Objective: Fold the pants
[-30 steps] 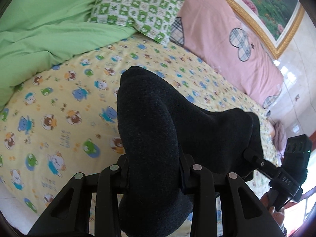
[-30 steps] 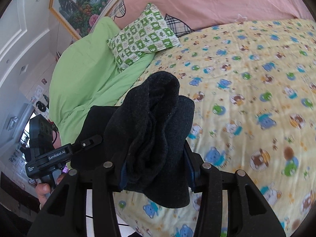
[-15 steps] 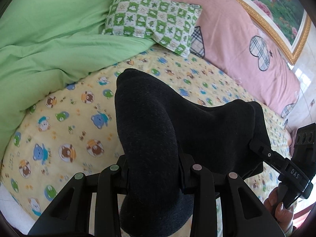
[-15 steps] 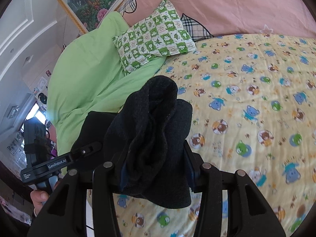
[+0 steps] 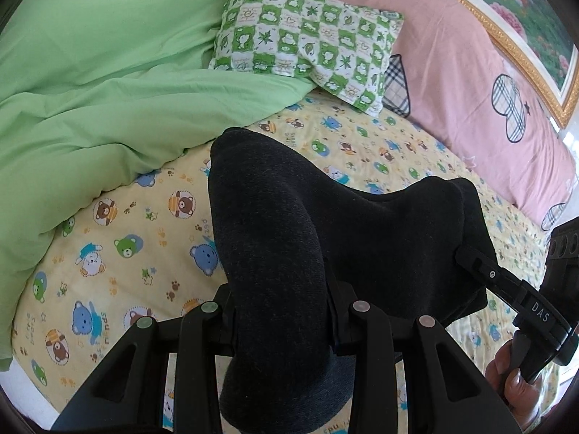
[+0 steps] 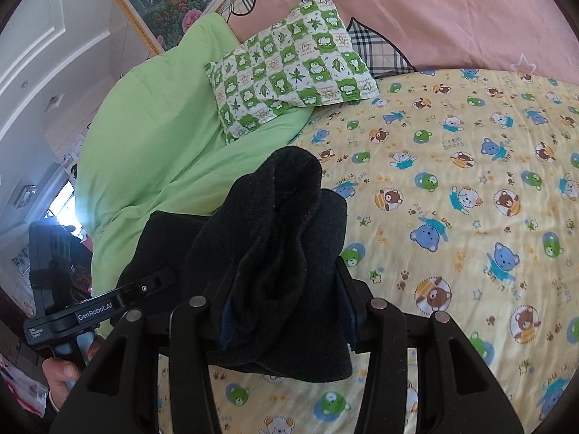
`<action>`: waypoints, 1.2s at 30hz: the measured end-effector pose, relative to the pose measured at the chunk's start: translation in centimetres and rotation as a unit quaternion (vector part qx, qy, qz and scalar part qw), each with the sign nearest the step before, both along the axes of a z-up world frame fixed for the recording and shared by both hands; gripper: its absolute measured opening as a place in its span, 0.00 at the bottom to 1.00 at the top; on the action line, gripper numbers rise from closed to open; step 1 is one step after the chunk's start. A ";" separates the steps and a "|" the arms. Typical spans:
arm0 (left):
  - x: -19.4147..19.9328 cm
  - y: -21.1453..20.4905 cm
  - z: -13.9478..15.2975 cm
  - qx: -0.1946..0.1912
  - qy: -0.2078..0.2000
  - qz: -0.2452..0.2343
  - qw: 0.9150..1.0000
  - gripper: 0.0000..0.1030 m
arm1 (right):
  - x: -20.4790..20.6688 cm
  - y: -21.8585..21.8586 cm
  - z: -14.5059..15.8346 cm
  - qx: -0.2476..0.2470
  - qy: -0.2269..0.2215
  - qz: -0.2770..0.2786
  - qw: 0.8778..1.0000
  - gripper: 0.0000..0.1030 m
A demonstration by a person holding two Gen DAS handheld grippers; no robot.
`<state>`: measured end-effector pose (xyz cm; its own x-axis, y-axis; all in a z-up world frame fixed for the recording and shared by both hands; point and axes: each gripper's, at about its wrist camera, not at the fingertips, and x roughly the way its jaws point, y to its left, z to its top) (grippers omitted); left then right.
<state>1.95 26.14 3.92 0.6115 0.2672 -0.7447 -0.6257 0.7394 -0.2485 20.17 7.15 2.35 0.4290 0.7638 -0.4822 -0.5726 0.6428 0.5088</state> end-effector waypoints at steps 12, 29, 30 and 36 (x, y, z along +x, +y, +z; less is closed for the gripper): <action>1.1 1.5 -1.0 0.006 0.003 0.011 1.000 0.33 | 2.5 2.0 -0.6 -0.013 0.001 0.006 1.000 0.47; 0.9 2.2 -3.4 -0.022 0.007 0.012 1.000 0.61 | 4.0 1.8 -2.6 -0.065 -0.005 -0.008 0.998 0.56; 0.8 2.2 -3.5 -0.019 0.008 0.017 1.000 0.67 | 4.0 1.6 -2.8 -0.067 -0.005 -0.009 0.998 0.58; 0.1 2.4 -3.4 -0.018 0.006 0.014 1.000 0.73 | 4.5 0.3 -4.2 -0.062 0.011 -0.020 0.998 0.70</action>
<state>2.06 28.56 0.49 0.5948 0.2573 -0.7616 -0.6495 0.7120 -0.2667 24.69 7.44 -1.87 0.4455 0.6803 -0.5820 -0.5351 0.7235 0.4362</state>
